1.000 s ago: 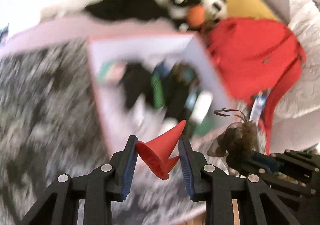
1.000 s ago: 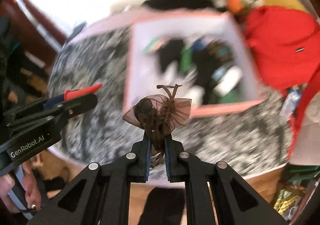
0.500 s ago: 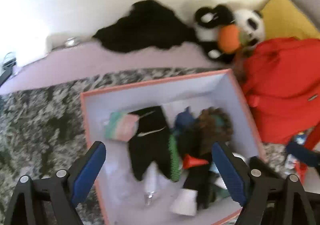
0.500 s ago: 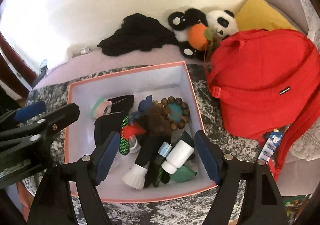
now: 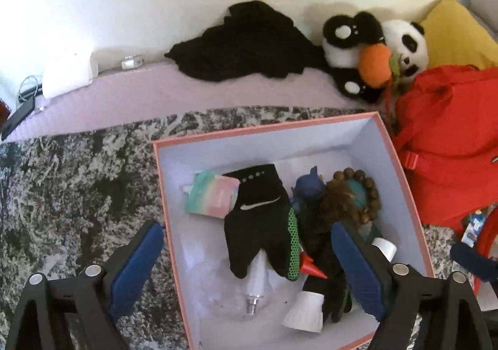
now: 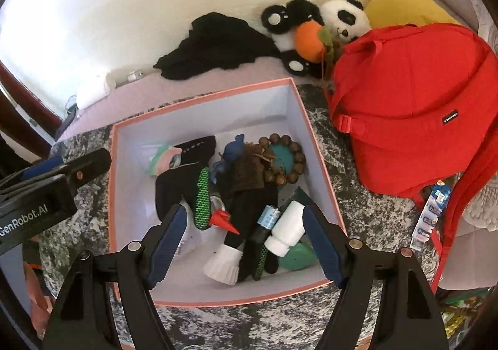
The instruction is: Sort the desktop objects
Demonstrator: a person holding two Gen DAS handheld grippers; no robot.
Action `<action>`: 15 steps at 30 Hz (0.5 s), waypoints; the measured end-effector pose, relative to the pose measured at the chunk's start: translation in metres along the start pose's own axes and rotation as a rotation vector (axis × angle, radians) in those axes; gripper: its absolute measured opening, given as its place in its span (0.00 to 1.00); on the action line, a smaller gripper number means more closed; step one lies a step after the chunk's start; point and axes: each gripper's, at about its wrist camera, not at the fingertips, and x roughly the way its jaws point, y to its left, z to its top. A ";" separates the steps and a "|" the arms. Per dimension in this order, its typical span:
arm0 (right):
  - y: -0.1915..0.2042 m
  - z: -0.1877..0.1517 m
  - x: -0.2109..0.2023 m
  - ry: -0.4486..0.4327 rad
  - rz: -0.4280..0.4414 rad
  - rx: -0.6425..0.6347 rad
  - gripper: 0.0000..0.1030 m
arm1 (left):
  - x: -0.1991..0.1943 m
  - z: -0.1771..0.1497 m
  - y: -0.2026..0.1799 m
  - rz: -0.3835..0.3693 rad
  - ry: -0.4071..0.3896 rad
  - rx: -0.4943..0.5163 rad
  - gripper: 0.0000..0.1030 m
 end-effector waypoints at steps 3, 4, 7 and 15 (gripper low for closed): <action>0.009 -0.001 -0.004 -0.003 0.000 -0.005 0.78 | -0.005 0.001 0.005 -0.007 -0.005 -0.001 0.91; 0.012 -0.002 -0.005 -0.002 -0.002 -0.004 0.78 | -0.006 0.001 0.007 -0.009 -0.005 -0.003 0.91; 0.020 -0.005 -0.008 -0.002 -0.011 -0.001 0.78 | -0.010 0.002 0.014 0.013 0.012 -0.004 0.92; 0.044 -0.013 -0.017 0.002 -0.035 0.004 0.78 | -0.029 0.005 0.045 0.073 -0.010 -0.042 0.99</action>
